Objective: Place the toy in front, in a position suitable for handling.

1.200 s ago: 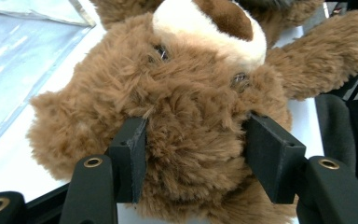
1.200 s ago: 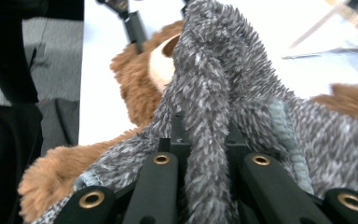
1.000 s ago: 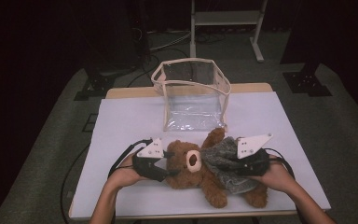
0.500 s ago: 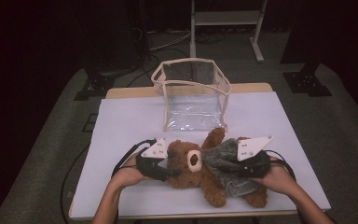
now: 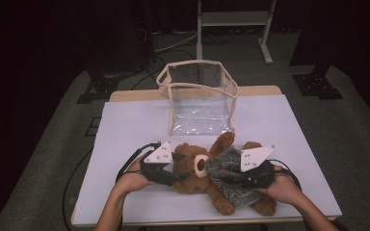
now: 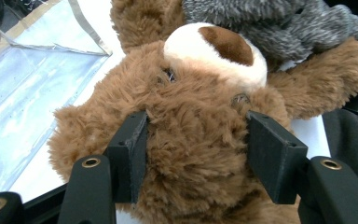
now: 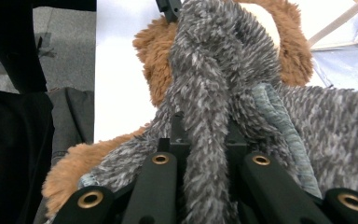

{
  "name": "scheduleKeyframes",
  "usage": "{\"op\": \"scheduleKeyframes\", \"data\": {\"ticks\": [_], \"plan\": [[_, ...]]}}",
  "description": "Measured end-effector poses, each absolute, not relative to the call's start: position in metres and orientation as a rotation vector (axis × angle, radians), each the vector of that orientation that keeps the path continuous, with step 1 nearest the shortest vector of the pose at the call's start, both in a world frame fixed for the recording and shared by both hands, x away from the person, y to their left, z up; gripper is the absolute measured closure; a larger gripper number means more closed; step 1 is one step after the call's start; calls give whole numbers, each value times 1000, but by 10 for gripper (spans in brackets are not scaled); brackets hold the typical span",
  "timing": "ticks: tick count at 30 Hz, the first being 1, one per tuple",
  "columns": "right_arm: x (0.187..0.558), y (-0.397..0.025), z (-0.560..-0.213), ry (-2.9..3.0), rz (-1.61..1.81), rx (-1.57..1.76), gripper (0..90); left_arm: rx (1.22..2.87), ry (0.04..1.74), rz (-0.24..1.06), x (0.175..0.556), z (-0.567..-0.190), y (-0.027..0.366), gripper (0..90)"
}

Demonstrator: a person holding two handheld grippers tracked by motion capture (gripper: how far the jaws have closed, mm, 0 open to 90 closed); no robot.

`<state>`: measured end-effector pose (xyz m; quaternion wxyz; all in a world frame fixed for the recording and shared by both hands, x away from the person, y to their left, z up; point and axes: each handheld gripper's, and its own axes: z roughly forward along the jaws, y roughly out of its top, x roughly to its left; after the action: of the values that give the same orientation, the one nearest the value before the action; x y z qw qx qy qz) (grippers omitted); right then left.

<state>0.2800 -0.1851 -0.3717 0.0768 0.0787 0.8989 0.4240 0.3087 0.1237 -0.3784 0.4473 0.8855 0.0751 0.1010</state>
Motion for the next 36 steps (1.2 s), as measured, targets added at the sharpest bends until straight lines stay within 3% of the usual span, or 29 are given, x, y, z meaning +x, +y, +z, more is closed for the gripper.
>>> {"op": "scheduleKeyframes", "data": {"ticks": [10,21,36], "plan": [[280,-156,-378,2734,1223,162,796,2237,208,209,310,-390,128,412],[280,-212,-363,2628,1261,301,796,2224,211,182,308,-389,127,419],[281,-212,-381,2671,1341,288,798,2189,159,202,309,-374,121,406]]}}
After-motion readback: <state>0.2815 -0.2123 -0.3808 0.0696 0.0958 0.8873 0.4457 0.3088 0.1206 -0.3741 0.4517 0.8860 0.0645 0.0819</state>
